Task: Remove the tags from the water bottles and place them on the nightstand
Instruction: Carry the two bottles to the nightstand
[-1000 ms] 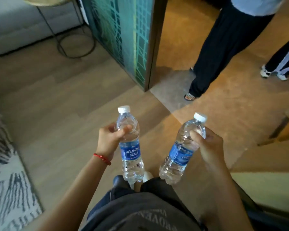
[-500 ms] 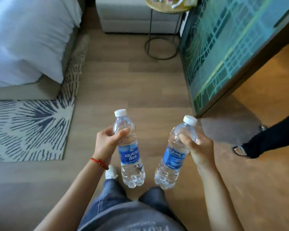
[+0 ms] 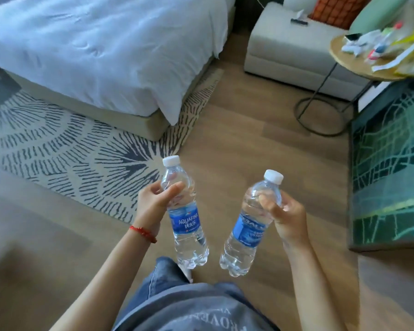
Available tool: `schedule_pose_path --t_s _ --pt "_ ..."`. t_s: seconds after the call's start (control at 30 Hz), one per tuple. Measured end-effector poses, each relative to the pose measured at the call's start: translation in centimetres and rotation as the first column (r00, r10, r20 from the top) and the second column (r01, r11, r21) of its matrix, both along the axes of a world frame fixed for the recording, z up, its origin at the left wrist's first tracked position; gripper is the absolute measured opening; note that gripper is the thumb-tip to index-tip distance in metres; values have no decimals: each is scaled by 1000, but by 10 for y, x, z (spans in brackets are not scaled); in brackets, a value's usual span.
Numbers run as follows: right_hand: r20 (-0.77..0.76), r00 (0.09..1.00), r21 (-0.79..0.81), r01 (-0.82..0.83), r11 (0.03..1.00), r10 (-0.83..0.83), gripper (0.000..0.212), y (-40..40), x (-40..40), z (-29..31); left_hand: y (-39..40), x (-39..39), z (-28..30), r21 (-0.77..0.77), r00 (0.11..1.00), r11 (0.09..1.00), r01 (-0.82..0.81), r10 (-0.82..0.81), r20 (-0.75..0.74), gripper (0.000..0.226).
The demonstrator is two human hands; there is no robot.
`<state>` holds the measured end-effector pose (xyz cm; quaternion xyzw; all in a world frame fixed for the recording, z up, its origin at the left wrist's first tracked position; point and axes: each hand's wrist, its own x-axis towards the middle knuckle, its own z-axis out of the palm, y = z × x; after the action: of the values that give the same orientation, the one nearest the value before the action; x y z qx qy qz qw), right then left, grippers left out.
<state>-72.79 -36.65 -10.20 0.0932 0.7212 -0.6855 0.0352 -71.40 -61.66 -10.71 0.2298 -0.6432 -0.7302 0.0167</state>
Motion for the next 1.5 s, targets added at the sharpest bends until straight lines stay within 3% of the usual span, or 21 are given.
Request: schedule_pose_path --t_s 0.23,0.47,0.67,0.83,1.03,1.23,1.37,1.5 --pt "-47 970 -35 -239 970 238 27 -103 -104 3 -102 -48 -2 -2 974 975 -223 223 -37 16" --pt "-91 906 -42 -418 908 413 23 -165 -208 4 -154 -101 -10 -4 919 919 -393 393 -40 23" --pt "-80 808 -44 -587 808 583 23 -229 -311 9 -189 -169 -10 24 836 837 -547 548 -33 31" --pt "-66 702 -67 -712 699 709 20 -287 -390 18 -216 -222 5 28 767 769 -639 640 -50 63" --pt "-21 597 -85 -800 593 802 23 -358 -438 17 -252 -248 9 46 669 669 -742 743 -21 77" --pt "7 546 -92 -834 544 838 32 -443 -463 7 -323 -264 -2 28 621 621 -784 784 -7 82" --pt "14 532 -89 -842 531 846 19 -519 -476 -1 -397 -274 -11 43 597 597 -801 802 -15 80" --pt "27 554 -103 -826 554 832 19 -609 -481 -2 -492 -283 -10 36 613 613 -789 790 -12 52"
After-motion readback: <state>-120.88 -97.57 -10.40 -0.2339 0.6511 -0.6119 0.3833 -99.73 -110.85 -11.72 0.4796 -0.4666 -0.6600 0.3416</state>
